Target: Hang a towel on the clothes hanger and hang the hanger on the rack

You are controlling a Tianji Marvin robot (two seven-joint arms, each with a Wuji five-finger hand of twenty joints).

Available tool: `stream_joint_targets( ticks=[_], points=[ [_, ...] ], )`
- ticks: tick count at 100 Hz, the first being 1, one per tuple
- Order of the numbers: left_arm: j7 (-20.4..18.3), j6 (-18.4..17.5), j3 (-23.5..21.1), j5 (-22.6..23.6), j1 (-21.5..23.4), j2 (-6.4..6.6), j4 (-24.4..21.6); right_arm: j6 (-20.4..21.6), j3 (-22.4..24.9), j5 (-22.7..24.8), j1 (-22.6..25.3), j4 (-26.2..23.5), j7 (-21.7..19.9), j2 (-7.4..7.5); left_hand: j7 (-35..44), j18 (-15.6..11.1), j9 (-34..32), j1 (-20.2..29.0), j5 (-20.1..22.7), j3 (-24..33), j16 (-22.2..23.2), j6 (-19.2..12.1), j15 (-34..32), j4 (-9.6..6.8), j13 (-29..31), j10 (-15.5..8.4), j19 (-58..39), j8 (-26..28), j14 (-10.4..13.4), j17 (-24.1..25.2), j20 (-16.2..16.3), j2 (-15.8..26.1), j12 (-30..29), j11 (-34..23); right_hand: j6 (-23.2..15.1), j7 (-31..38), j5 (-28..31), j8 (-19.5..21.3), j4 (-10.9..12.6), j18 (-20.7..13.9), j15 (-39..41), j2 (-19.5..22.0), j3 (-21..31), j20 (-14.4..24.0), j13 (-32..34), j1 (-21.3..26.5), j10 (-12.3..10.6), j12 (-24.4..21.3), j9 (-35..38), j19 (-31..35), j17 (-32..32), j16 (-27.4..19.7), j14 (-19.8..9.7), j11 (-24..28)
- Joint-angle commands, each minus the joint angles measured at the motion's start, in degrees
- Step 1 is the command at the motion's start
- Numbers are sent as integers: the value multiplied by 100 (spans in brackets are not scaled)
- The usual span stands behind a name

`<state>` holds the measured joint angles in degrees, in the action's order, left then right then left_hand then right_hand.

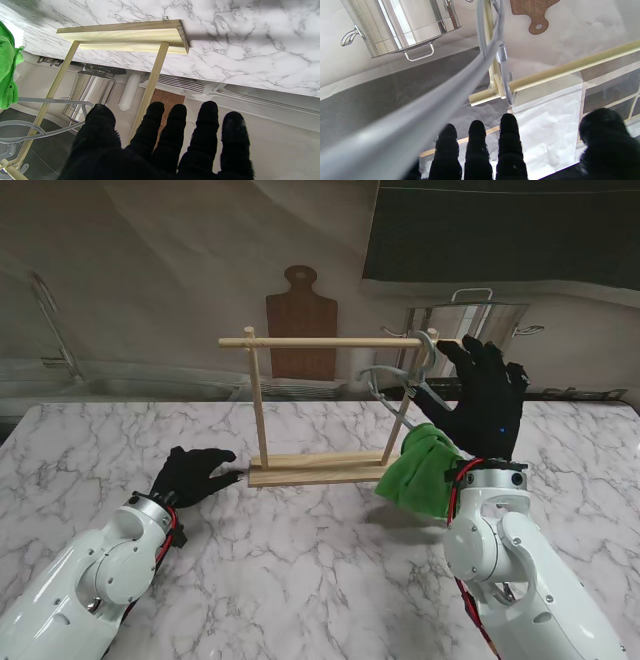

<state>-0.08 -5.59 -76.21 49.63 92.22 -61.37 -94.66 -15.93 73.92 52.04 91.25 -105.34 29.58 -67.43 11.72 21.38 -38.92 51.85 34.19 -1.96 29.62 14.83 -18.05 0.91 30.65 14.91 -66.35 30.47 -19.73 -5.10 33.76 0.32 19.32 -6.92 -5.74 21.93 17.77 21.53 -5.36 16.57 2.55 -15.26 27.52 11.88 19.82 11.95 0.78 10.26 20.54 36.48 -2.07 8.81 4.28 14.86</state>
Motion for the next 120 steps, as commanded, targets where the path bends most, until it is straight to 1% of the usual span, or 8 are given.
stream_joint_targets(
  ticks=[1, 16, 37, 49, 65, 96, 110, 120],
  points=[
    [-61, 6, 9, 10, 3, -1, 19, 69, 45, 131, 63, -95, 78, 29, 5, 97, 87, 147, 56, -16, 18, -77, 50, 7, -16, -40, 2441, 54, 64, 81, -4, 248, 47, 70, -159, -47, -132, -97, 101, -156, -184, 211, -40, -67, -161, -148, -102, -85, -113, -121, -33, -234, -123, -156],
    [-56, 19, -2, 14, 13, -2, 11, 239, 164, 139, 130, -302, 7, 42, -1, 95, 87, 147, 45, -16, 16, -75, 54, 7, -24, -38, 2445, 49, 64, 83, -2, 253, 47, 70, -126, 44, -93, -103, 113, -148, -112, 207, -50, 59, -95, -52, -63, -50, -99, -47, 64, -144, -185, -108],
    [-37, 24, -11, 22, 15, -4, 11, 598, 65, -273, 327, -644, -118, 7, -9, 88, 82, 145, 30, -18, 17, -71, 51, 8, -16, -33, 2449, 42, 64, 81, 0, 249, 48, 68, 141, -80, -366, -215, 128, -87, -183, 371, -171, 128, -145, -4, 278, -92, -342, -211, -7, -124, 62, -198],
    [-34, 9, -16, 28, 17, -3, 13, 713, -62, -299, 388, -760, -139, 8, -10, 88, 90, 152, 28, -14, 16, -71, 51, 6, -16, -40, 2449, 39, 63, 76, 2, 249, 48, 70, 138, -153, -463, -268, 135, -71, -238, 417, -215, 130, -169, -7, 245, -152, -339, -293, -4, -150, 85, -307],
    [-3, -3, -24, 24, 15, -8, 23, 960, -182, -169, 449, -908, -119, 38, -20, 94, 93, 149, 9, -14, 15, -70, 53, 6, -20, -37, 2458, 33, 67, 79, 0, 255, 48, 70, 19, -114, -332, -266, 143, -94, -214, 419, -227, 167, -106, 20, 148, -156, -217, -301, 80, -131, -110, -305],
    [19, -20, -23, 5, 12, -12, 31, 1419, -340, 14, 690, -1069, -323, 127, -33, 84, 104, 148, -14, -14, 13, -67, 55, 6, -25, -50, 2462, 21, 74, 74, 3, 258, 48, 70, 13, -126, -216, -285, 145, -27, -138, 450, -264, 225, 14, 31, 198, -133, -78, -336, 96, -83, -82, -265],
    [19, -30, -20, 9, 14, -11, 30, 1564, -424, 144, 736, -1015, -475, 183, -33, 83, 98, 156, -14, -13, 12, -63, 56, 6, -27, -40, 2465, 19, 72, 74, 3, 257, 48, 66, -55, -168, -189, -308, 143, -10, -157, 521, -292, 228, -3, -34, 79, -163, -5, -393, 97, -89, -151, -328],
    [27, -33, -18, 10, 14, -12, 32, 1707, -436, 278, 770, -967, -517, 223, -33, 82, 98, 152, -16, -15, 12, -66, 56, 6, -26, -43, 2463, 17, 68, 70, 4, 257, 48, 65, -128, -139, -57, -298, 142, -123, -208, 527, -294, 224, -84, -23, -41, -174, 72, -427, 117, -123, -320, -352]
  ],
)
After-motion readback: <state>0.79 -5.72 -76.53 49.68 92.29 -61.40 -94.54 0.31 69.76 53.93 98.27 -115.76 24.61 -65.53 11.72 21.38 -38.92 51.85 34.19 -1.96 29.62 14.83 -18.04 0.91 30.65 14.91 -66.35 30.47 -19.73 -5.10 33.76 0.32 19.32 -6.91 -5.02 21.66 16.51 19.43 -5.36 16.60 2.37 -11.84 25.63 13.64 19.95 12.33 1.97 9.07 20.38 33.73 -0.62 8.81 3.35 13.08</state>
